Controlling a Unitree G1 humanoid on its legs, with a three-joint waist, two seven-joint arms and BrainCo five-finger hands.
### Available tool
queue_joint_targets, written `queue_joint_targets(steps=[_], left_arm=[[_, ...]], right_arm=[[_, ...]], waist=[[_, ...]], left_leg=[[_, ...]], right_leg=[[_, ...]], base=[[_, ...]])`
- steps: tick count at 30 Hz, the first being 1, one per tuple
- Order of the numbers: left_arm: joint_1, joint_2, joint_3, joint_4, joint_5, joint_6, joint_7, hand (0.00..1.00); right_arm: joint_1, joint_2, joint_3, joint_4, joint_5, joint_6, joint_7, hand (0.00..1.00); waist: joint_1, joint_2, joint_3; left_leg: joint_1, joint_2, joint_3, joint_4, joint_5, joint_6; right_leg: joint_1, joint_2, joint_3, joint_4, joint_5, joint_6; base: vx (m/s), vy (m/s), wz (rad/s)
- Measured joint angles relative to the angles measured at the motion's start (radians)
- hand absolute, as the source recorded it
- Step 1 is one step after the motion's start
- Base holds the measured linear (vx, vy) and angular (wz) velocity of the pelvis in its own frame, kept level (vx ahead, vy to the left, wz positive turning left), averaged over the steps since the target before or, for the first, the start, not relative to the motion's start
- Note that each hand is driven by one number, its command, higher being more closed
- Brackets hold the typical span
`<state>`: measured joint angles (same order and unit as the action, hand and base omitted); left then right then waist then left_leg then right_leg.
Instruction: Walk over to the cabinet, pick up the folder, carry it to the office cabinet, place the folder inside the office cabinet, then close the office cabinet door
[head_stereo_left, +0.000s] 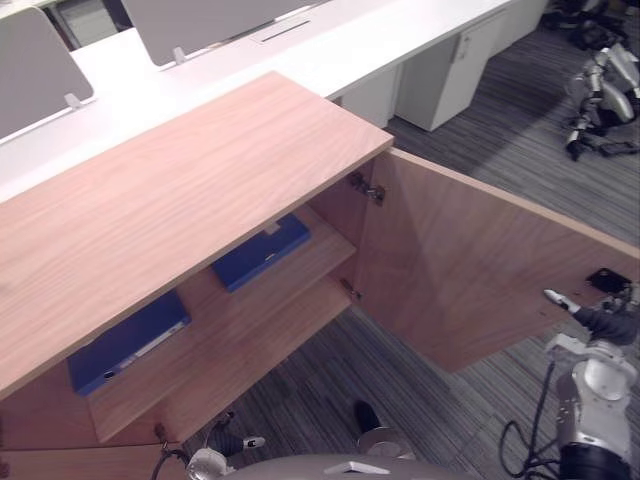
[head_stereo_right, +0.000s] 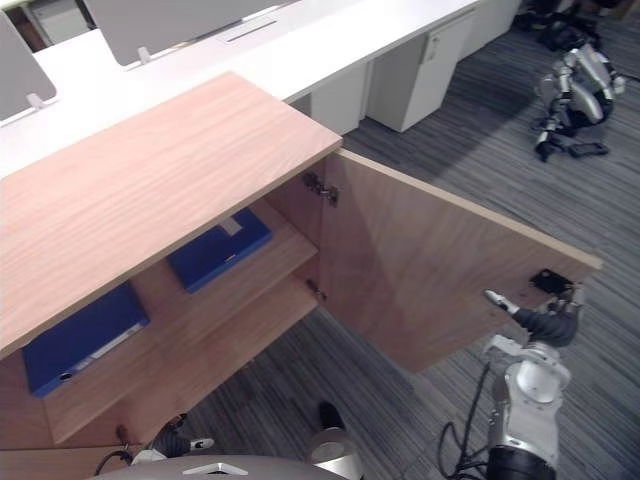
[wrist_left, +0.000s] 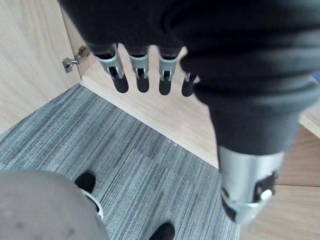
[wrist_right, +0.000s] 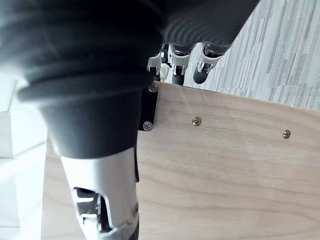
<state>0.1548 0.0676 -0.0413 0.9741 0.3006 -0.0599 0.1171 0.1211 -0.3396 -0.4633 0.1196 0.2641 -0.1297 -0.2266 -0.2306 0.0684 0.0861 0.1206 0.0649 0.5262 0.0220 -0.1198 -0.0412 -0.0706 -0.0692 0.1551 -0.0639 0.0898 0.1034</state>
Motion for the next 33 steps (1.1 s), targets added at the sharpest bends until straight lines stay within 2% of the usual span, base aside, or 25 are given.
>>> queue_joint_targets(steps=[5, 8, 12, 17, 20, 22, 25, 30, 33], left_arm=[[-0.029, 0.012, -0.001, 0.025, 0.020, 0.003, 0.001, 0.00], [-0.043, 0.011, -0.005, 0.026, 0.028, 0.008, 0.001, 0.00], [-0.072, 0.012, -0.023, 0.025, 0.038, 0.008, 0.005, 0.00], [-0.088, 0.014, -0.043, 0.030, 0.058, 0.009, 0.007, 0.00], [-0.095, 0.040, -0.054, 0.056, 0.067, 0.011, 0.007, 0.00], [-0.098, 0.068, -0.071, 0.069, 0.078, 0.019, 0.005, 0.00], [-0.102, 0.091, -0.082, 0.068, 0.078, 0.019, 0.004, 0.00], [-0.099, 0.112, -0.103, 0.067, 0.078, 0.019, 0.005, 0.00], [-0.101, 0.127, -0.111, 0.066, 0.078, 0.019, 0.006, 0.00]], right_arm=[[0.191, 0.135, 0.137, -0.216, -0.077, -0.015, 0.034, 0.00], [0.281, 0.157, 0.216, -0.296, -0.131, -0.022, 0.068, 0.00], [0.371, 0.177, 0.306, -0.346, -0.217, -0.027, 0.093, 0.00], [0.431, 0.167, 0.401, -0.348, -0.360, -0.023, 0.138, 0.00], [0.434, 0.131, 0.476, -0.348, -0.440, -0.020, 0.171, 0.00], [0.442, 0.091, 0.530, -0.348, -0.523, -0.020, 0.206, 0.00], [0.444, 0.091, 0.591, -0.348, -0.579, -0.023, 0.233, 0.00], [0.408, 0.057, 0.657, -0.348, -0.587, -0.025, 0.240, 0.00], [0.366, 0.042, 0.702, -0.345, -0.587, -0.025, 0.241, 0.00]], waist=[[-0.017, -0.024, 0.011], [-0.021, -0.030, 0.008], [-0.022, -0.055, 0.010], [-0.015, -0.080, 0.011], [-0.001, -0.093, 0.010], [0.008, -0.109, 0.010], [0.028, -0.137, -0.007], [0.060, -0.165, -0.022], [0.077, -0.171, -0.027]], left_leg=[[0.007, 0.031, 0.031, 0.036, -0.021, -0.017], [0.004, 0.034, 0.062, 0.038, -0.022, -0.015], [0.010, 0.036, 0.088, 0.048, -0.024, -0.015], [0.021, 0.039, 0.105, 0.071, -0.043, -0.024], [0.020, 0.045, 0.100, 0.085, -0.049, -0.025], [0.017, 0.048, 0.083, 0.098, -0.049, -0.025], [0.004, 0.050, 0.041, 0.100, -0.044, -0.022], [0.002, 0.048, -0.015, 0.100, -0.037, -0.013], [-0.008, 0.046, -0.053, 0.099, -0.035, -0.008]], right_leg=[[-0.004, 0.032, 0.056, -0.012, 0.021, -0.013], [-0.034, 0.043, 0.095, 0.004, 0.028, -0.017], [-0.040, 0.054, 0.126, 0.014, 0.041, -0.017], [-0.039, 0.055, 0.144, 0.026, 0.036, -0.026], [-0.038, 0.054, 0.133, 0.038, 0.032, -0.034], [-0.033, 0.053, 0.113, 0.046, 0.027, -0.041], [-0.029, 0.048, 0.073, 0.058, 0.016, -0.052], [-0.001, 0.033, 0.017, 0.061, 0.000, -0.050], [0.001, 0.021, -0.020, 0.076, -0.015, -0.045]], base=[[-0.08, -0.094, -0.38], [-0.07, -0.070, -0.39], [-0.08, -0.066, -0.27], [-0.11, -0.057, -0.11], [-0.09, -0.060, 0.05], [-0.05, -0.049, 0.20], [-0.03, -0.038, 0.37], [0.00, 0.013, 0.34], [0.01, 0.025, 0.40]])
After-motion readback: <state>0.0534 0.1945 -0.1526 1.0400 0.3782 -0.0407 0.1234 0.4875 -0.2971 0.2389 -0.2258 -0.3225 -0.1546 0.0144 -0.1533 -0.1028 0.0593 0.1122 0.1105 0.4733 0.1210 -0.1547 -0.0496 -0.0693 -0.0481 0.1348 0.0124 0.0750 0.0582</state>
